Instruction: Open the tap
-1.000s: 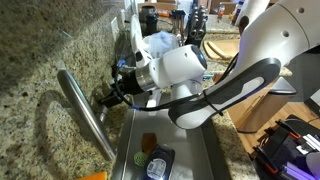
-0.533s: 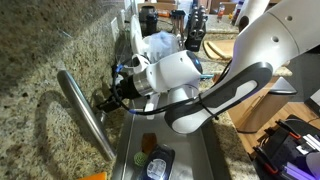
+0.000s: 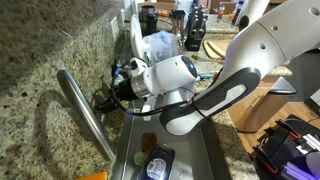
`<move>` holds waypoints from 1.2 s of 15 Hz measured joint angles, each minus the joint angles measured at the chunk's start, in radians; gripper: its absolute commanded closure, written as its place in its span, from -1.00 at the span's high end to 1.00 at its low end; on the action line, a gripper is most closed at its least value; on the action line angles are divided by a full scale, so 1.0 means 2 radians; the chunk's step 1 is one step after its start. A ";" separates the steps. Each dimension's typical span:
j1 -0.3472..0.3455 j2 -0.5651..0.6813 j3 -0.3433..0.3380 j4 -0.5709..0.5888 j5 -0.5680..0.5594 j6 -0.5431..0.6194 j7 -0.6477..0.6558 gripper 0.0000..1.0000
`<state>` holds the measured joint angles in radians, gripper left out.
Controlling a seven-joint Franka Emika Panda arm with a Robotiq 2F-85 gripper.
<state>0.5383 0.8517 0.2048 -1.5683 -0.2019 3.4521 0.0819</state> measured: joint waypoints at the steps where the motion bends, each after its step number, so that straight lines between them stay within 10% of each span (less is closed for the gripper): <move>1: 0.001 0.008 0.000 0.015 0.007 0.000 -0.002 1.00; 10: 0.005 0.029 -0.006 0.044 0.021 -0.002 -0.006 1.00; 18: 0.077 0.030 -0.117 0.072 0.043 0.000 -0.006 1.00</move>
<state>0.6924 0.9125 -0.0296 -1.4252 -0.1157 3.4520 0.0708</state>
